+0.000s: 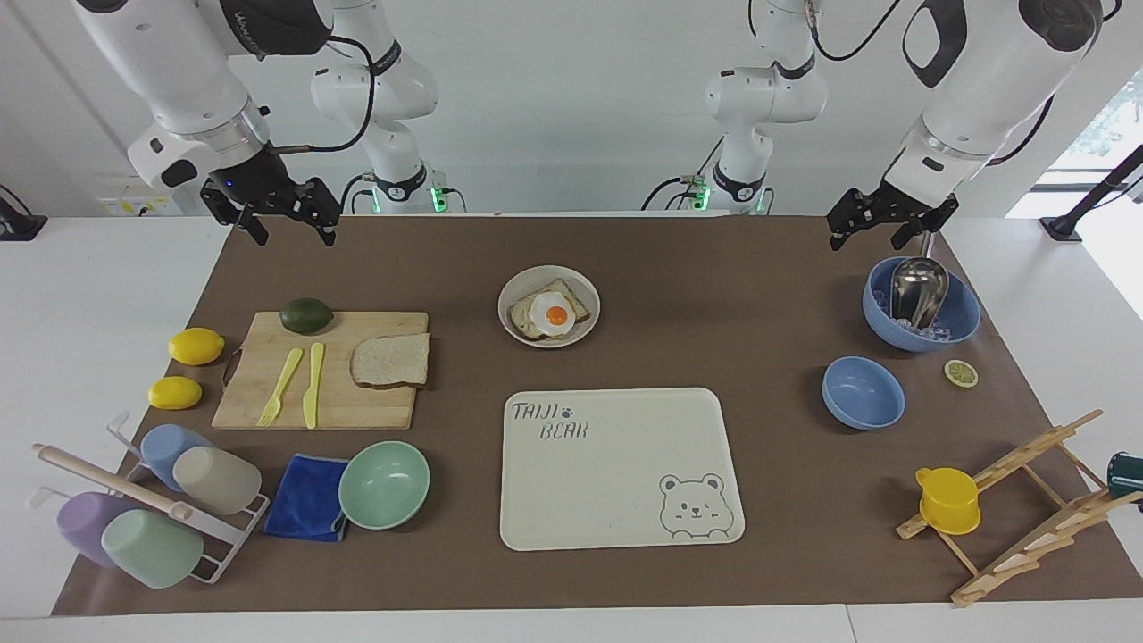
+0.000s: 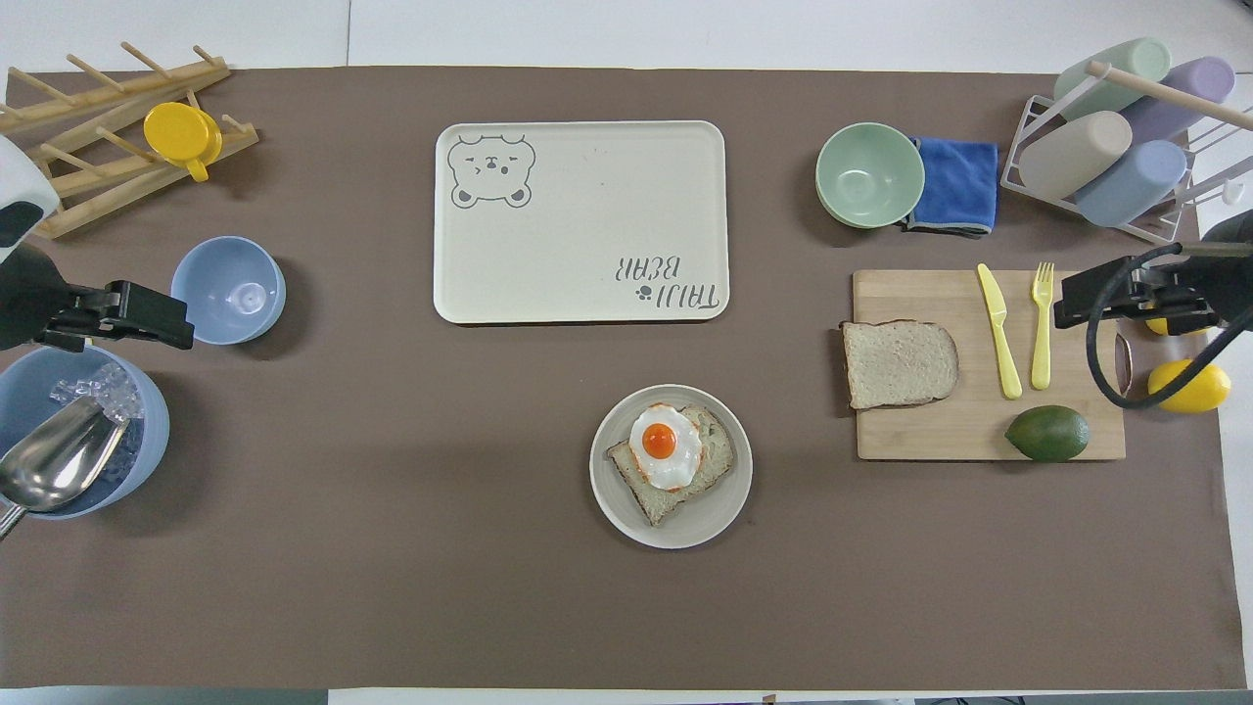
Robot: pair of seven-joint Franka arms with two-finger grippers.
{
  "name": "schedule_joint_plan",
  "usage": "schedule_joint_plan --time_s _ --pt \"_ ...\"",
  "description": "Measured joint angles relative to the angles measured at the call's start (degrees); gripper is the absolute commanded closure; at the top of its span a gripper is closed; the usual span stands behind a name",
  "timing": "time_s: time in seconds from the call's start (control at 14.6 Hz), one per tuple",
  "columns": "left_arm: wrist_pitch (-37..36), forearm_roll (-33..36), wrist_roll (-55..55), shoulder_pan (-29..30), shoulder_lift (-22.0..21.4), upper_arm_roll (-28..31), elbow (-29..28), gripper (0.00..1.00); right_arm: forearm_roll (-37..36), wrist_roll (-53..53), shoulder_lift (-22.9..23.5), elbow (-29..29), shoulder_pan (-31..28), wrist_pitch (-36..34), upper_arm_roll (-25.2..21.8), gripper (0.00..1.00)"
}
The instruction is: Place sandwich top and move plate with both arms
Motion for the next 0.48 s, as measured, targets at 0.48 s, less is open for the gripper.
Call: schedule_joint_plan --time_s 0.48 --pt "0.0 0.0 0.0 0.0 0.0 0.0 0.0 0.00 0.0 -0.1 0.0 -0.1 -4.0 -0.2 -0.4 0.00"
